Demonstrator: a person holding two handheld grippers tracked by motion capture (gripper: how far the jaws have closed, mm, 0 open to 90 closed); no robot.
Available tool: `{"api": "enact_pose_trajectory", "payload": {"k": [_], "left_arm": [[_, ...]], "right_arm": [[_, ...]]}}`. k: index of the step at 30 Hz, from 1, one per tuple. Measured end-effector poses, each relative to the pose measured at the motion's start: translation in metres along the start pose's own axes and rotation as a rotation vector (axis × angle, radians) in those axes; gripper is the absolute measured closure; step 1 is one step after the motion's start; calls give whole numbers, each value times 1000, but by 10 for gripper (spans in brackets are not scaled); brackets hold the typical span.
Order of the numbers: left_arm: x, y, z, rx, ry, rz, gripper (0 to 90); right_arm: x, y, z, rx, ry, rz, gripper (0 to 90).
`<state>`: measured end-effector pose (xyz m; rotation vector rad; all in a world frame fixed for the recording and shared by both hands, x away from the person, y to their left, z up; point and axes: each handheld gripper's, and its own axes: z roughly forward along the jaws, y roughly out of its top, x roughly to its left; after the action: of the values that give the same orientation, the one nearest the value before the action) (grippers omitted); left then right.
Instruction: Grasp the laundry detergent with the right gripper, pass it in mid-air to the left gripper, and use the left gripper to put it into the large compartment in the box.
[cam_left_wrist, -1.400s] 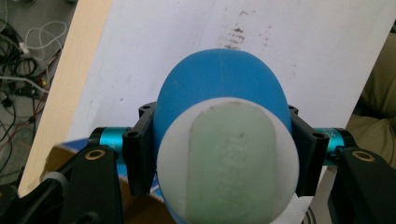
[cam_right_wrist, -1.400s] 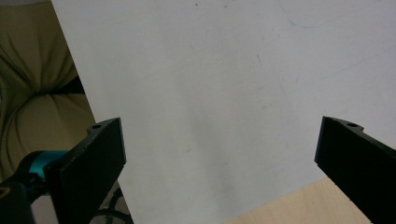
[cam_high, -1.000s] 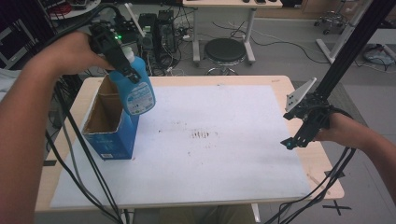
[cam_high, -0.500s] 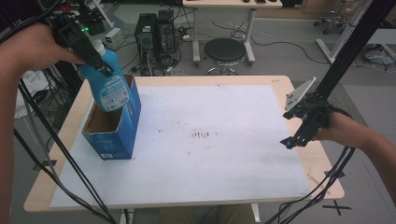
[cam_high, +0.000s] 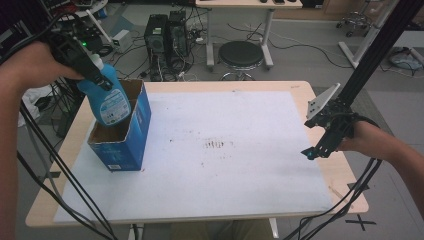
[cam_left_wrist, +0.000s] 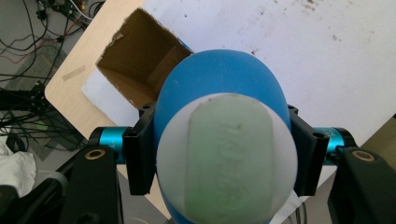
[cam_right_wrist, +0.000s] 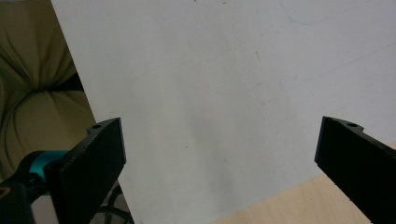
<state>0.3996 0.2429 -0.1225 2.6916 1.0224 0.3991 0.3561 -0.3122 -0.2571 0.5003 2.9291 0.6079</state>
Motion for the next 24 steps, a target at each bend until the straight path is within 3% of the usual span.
{"api": "enact_pose_trajectory", "payload": {"k": [15,16,24], "left_arm": [[6,-18,50,10,-35,0,380],[6,-21,60,12,-40,-6,380],[5,-32,98,26,-56,8,380]], "right_arm": [[-1,3,6,10,5,6,9],[-1,4,7,8,4,7,9],[-3,4,12,7,10,12,9]]}}
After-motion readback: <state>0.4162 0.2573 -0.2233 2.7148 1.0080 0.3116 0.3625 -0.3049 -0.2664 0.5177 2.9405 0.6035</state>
